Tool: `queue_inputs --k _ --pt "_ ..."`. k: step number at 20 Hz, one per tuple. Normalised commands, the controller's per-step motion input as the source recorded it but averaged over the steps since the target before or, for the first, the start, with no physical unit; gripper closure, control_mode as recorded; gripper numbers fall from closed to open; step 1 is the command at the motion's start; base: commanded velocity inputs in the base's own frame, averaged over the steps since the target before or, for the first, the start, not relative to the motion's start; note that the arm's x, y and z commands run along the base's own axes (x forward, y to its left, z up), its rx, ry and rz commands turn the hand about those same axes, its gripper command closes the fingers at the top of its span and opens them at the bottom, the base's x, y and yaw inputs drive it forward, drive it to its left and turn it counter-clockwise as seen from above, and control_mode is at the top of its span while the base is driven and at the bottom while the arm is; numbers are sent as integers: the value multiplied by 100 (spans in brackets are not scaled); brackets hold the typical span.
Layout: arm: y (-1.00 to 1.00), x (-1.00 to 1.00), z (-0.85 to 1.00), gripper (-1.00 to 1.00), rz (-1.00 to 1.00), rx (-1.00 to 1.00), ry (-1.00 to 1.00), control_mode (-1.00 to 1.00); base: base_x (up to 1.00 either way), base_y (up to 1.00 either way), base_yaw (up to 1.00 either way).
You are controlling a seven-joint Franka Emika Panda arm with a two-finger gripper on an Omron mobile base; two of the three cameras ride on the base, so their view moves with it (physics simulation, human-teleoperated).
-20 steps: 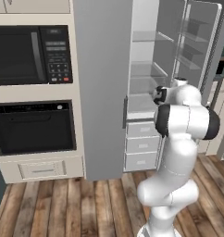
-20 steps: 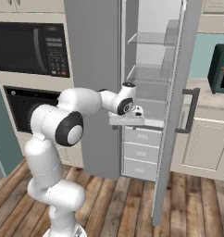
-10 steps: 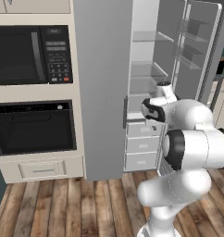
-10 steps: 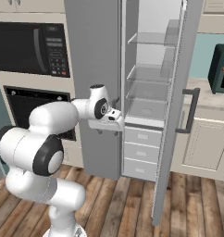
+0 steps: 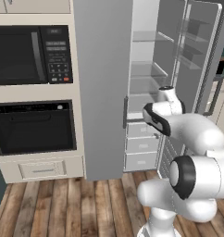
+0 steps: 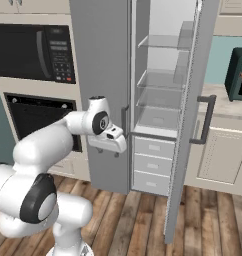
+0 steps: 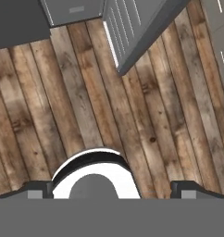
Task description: Place one of the steaks on the plate and the other in the bowl. Then place the bowl in the fridge.
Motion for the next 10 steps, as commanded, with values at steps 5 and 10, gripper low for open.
queue_inputs --k 5,10 --pt "0 0 0 -100 0 1 0 -100 0 0 0" --pt "0 -8 0 -100 0 0 0 100 -22 0 0"
